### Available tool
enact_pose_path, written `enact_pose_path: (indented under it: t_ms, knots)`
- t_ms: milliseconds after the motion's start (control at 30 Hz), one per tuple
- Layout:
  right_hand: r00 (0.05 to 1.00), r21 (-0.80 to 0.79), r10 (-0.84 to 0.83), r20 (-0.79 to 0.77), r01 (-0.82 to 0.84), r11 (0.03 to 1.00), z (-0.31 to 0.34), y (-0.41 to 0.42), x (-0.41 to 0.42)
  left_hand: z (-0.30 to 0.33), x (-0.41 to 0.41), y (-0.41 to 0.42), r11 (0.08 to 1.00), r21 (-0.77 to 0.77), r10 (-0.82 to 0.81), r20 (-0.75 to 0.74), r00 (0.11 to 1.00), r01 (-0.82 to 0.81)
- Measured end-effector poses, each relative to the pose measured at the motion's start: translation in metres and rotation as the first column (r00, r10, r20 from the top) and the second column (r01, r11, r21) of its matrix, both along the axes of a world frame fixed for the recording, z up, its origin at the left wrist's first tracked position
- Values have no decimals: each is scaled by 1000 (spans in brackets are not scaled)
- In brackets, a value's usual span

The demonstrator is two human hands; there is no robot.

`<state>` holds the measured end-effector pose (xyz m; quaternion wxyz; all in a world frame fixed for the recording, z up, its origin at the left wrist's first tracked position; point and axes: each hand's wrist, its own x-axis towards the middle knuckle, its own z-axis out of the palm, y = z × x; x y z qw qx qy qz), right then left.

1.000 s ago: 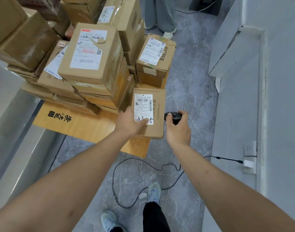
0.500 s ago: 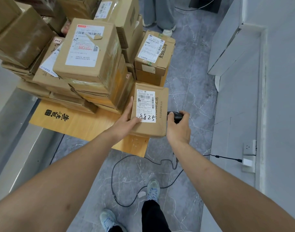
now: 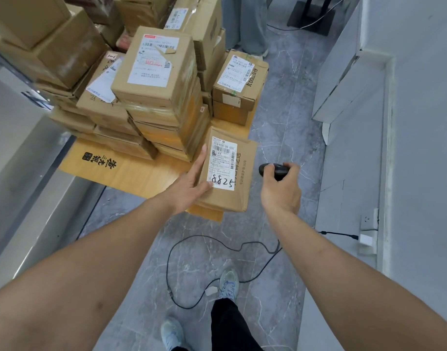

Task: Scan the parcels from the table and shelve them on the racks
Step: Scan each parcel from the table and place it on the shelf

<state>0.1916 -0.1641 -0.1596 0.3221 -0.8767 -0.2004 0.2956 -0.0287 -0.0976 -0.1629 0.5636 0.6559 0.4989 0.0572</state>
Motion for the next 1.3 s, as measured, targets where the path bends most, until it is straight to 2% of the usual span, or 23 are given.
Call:
enact_pose_path:
  t_ms: [233,533,800,967,1300]
  knots:
    - [1000,109,2,-15,0,994,48,-40,-55,10,-47,-53,996,87,-28,-31,999,30]
    - [959,286,138,-246,-65,956,92,-103,-167,31,-139,-129,975,218,39,7,999,-40]
    - [927,346,300,-224,-212,914,134,-136,-258,43,-242,-183,927,299,247,-29,969,-228]
    - [897,328,388,-211,-309,893,152,-148,-314,59,-297,-213,873,351,353,23,935,-339]
    - [758,399,620,-202,-514,759,173,-139,-406,79,-384,-248,752,390,579,-5,816,-531]
